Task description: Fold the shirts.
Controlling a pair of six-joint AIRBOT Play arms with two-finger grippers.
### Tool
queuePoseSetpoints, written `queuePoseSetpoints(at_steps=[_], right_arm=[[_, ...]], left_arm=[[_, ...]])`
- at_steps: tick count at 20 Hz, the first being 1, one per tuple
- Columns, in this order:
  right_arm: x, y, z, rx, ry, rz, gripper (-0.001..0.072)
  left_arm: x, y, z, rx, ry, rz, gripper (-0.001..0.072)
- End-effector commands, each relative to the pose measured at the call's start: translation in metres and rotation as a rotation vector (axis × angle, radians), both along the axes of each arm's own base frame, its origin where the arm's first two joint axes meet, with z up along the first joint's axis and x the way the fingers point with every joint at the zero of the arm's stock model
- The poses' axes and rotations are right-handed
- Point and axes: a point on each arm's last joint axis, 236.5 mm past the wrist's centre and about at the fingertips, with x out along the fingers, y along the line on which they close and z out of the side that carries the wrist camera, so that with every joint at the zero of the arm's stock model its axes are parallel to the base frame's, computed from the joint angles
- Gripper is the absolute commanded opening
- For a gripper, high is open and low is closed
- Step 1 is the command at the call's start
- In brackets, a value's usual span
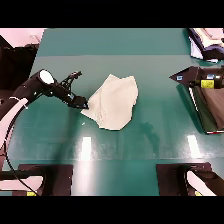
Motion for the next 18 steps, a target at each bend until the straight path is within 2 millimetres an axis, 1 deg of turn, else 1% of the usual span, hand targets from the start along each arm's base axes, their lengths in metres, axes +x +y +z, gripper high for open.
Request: queuePoseSetpoints(at_steps=[1, 3, 4, 5, 6, 7, 8, 9, 10, 11, 12, 13, 14, 15, 16, 18], right_arm=[[-0.008, 0.003, -0.005, -0.005, 0.031, 0.029, 0.0014], [-0.010, 0.004, -0.006, -0.005, 0.037, 0.035, 0.0015], [-0.011, 0.004, -0.007, -0.007, 0.041, 0.040, 0.0014], [-0.013, 0.004, -0.008, -0.009, 0.049, 0.047, 0.0015], [-0.016, 0.005, -0.010, -0.017, 0.059, 0.056, 0.0014], [-0.018, 0.004, -0.013, -0.022, 0.070, 0.061, 0.0015], [-0.021, 0.003, -0.018, -0.031, 0.085, 0.064, 0.0016], [-0.023, 0.004, -0.026, -0.028, 0.107, 0.068, 0.0016], [-0.027, 0.005, -0.037, -0.017, 0.144, 0.064, 0.0017], [-0.032, 0.007, -0.052, -0.007, 0.191, 0.062, 0.0017], [-0.036, 0.010, -0.066, -0.001, 0.225, 0.065, 0.0025], [-0.041, 0.015, -0.080, 0.003, 0.254, 0.071, 0.0110], [-0.045, 0.020, -0.092, 0.005, 0.275, 0.078, 0.0279], [-0.048, 0.026, -0.103, 0.005, 0.290, 0.083, 0.0405], [-0.048, 0.032, -0.112, 0.003, 0.293, 0.082, 0.0413], [-0.043, 0.041, -0.121, 0.000, 0.266, 0.066, 0.0412]], left_arm=[[-0.002, -0.004, -0.007, -0.029, 0.007, 0.017, 0.0215], [-0.002, -0.004, -0.006, -0.030, 0.007, 0.016, 0.0025], [-0.004, -0.005, -0.004, -0.031, 0.015, 0.007, 0.0024], [-0.006, -0.003, 0.003, -0.023, 0.018, -0.014, 0.0023], [-0.004, -0.001, 0.016, -0.013, 0.000, -0.025, 0.0023], [0.002, 0.000, 0.039, -0.010, -0.058, -0.039, 0.0023], [0.011, 0.002, 0.069, -0.007, -0.144, -0.044, 0.0023], [0.018, 0.004, 0.106, -0.006, -0.249, -0.049, 0.0023], [0.022, 0.007, 0.146, 0.000, -0.357, -0.051, 0.0024], [0.023, 0.010, 0.180, 0.002, -0.448, -0.051, 0.0024], [0.020, 0.014, 0.210, 0.007, -0.530, -0.054, 0.0025], [0.015, 0.018, 0.238, 0.012, -0.602, -0.052, 0.0025], [0.011, 0.021, 0.258, 0.019, -0.657, -0.048, 0.0025], [0.007, 0.027, 0.274, 0.034, -0.704, -0.043, 0.0024], [0.005, 0.032, 0.284, 0.056, -0.736, -0.038, 0.0024], [0.004, 0.039, 0.291, 0.085, -0.760, -0.034, 0.0025]])
